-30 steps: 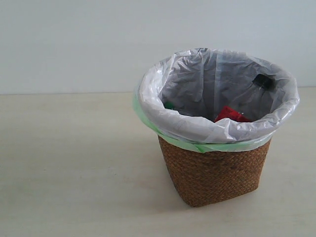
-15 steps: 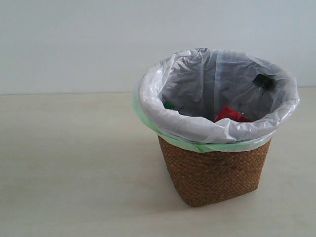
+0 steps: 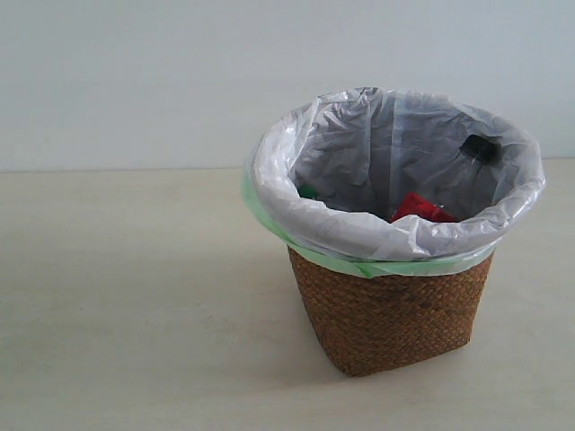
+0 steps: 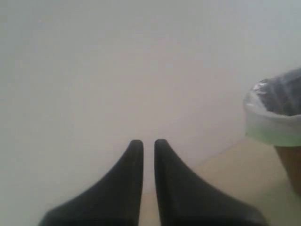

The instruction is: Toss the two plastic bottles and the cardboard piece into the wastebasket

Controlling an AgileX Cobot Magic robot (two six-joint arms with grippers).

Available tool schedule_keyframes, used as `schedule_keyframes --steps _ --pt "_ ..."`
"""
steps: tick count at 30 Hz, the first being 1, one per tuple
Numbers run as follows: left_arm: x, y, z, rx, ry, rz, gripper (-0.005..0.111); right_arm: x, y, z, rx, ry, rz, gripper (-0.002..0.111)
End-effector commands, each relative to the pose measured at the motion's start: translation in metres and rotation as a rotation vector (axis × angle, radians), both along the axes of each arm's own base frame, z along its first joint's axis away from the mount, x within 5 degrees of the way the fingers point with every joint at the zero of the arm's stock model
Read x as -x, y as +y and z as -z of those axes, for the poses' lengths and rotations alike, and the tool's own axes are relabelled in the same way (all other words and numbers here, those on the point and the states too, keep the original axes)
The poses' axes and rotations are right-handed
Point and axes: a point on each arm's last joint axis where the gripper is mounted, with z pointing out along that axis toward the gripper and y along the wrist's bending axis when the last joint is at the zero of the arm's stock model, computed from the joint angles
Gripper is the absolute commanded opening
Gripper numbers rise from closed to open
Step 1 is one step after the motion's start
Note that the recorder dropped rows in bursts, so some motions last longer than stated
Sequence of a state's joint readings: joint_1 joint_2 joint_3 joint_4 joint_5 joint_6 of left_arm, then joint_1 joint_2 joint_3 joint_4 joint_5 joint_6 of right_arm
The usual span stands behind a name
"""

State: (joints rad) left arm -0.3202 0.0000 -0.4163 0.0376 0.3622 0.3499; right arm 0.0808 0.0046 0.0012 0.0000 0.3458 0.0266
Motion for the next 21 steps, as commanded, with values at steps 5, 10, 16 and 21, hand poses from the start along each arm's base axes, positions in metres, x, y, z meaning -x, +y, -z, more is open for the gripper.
schedule_keyframes --steps 5,10,16,21 --pt "-0.0013 0.0048 0.0012 -0.037 -0.003 -0.23 0.008 0.0001 -0.0003 -0.0011 0.003 -0.012 0.005 0.0" --pt "-0.0011 0.0059 0.0013 -0.024 0.001 -0.314 0.008 0.0001 -0.0003 -0.0011 0.003 -0.012 0.005 0.0" --pt "-0.0009 0.0073 0.0013 -0.02 0.002 -0.401 0.008 0.0001 -0.0003 -0.0013 0.003 -0.014 0.005 0.0" --pt "-0.0009 0.0079 0.0015 -0.02 0.003 -0.441 0.008 0.0001 -0.0003 -0.0013 0.003 -0.014 0.005 0.0"
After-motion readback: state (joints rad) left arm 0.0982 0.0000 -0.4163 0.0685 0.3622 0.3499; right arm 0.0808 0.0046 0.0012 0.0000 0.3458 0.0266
